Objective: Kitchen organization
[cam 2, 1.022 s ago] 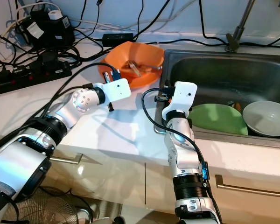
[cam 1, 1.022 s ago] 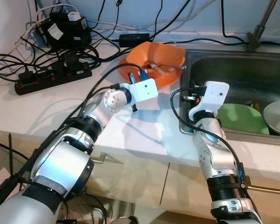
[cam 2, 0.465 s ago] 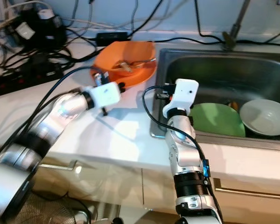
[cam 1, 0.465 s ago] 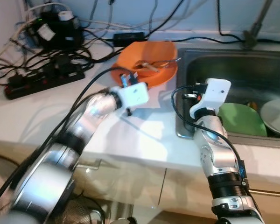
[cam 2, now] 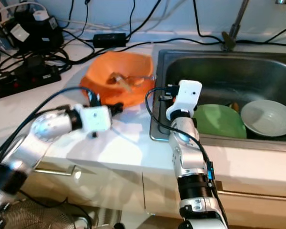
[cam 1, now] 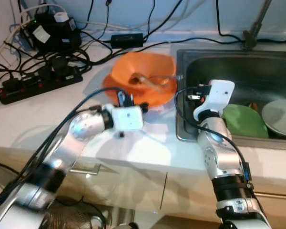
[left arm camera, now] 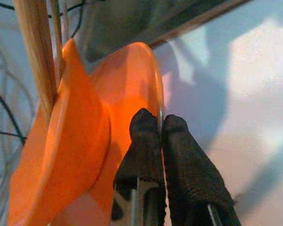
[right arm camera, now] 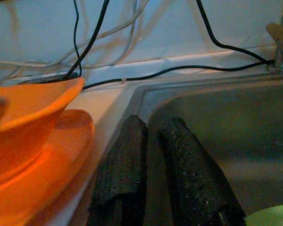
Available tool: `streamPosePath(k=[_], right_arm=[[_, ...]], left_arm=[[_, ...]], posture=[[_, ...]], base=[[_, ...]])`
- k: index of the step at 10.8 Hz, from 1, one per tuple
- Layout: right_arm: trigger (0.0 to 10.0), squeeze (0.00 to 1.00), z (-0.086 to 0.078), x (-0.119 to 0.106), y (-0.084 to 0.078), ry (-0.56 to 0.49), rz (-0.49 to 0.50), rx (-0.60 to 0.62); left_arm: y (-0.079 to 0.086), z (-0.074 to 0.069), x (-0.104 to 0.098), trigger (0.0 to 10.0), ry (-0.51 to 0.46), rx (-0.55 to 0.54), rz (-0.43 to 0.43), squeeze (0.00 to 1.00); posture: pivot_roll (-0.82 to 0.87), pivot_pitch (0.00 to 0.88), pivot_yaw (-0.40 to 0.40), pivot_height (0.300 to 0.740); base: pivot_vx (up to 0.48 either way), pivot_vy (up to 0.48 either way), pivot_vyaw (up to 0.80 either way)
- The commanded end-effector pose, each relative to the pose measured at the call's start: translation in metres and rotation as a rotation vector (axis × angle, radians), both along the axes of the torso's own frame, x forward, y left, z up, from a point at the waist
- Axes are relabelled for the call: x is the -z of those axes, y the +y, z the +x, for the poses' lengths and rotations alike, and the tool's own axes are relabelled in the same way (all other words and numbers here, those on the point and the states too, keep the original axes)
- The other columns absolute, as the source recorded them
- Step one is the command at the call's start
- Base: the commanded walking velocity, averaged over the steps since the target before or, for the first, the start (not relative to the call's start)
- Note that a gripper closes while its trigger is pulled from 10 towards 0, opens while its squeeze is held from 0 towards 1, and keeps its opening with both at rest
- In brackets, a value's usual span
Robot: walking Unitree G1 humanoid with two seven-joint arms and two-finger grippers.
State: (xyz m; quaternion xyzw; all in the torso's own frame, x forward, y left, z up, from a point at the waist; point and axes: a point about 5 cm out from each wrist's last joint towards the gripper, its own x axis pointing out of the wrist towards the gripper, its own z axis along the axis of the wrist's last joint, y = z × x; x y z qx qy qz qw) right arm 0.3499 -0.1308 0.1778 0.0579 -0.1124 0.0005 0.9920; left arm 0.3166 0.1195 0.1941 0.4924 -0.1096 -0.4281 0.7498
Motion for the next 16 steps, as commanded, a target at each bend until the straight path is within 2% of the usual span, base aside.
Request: streamPosePath(k=[1,3,6,7,8,11,13,16], right_arm=[[10.0,0.00,-0.001,0.011,-0.001,0.036,0.015,-0.001],[10.0,0.00,-0.001,0.011,-0.002,0.037,0.014,0.000],[10.0,0.00,0.002,0.012,0.000,0.040,0.012,-0.014],[10.0,0.00,0.002,0.011,0.001,0.040,0.012,-0.016],[10.0,0.00,0.003,0.010,0.001,0.039,0.011,-0.019],[10.0,0.00,0.005,0.010,0.000,0.035,0.009,-0.022],[10.0,0.00,0.006,0.010,-0.001,0.035,0.008,-0.019],[10.0,0.00,0.007,0.010,-0.002,0.034,0.006,-0.020]], left_arm=[[0.003,-0.010,0.013,10.0,0.082,0.008,0.049,0.00],[0.006,-0.024,0.008,10.0,0.092,0.018,0.053,0.00],[0.006,-0.050,0.008,10.0,0.164,0.028,0.041,0.00],[0.005,-0.052,0.008,10.0,0.172,0.025,0.038,0.40],[0.004,-0.055,0.005,10.0,0.193,0.024,0.015,1.00],[0.004,-0.056,-0.002,10.0,0.205,0.022,0.007,1.00],[0.010,-0.055,-0.006,10.0,0.216,0.005,0.003,1.00],[0.016,-0.054,-0.016,10.0,0.230,-0.008,-0.047,1.00]], posture=[[0.20,0.114,0.085,0.740],[0.21,0.117,0.080,0.740],[0.23,0.118,0.064,0.740],[0.24,0.116,0.063,0.740],[0.24,0.113,0.060,0.740],[0.24,0.108,0.056,0.740],[0.24,0.105,0.050,0.740],[0.25,0.101,0.044,0.740]], base=[[0.000,0.000,0.00],[0.000,0.000,0.00],[0.000,0.000,0.00],[0.000,0.000,0.00],[0.000,0.000,0.00],[0.000,0.000,0.00],[0.000,0.000,0.00],[0.000,0.000,0.00]])
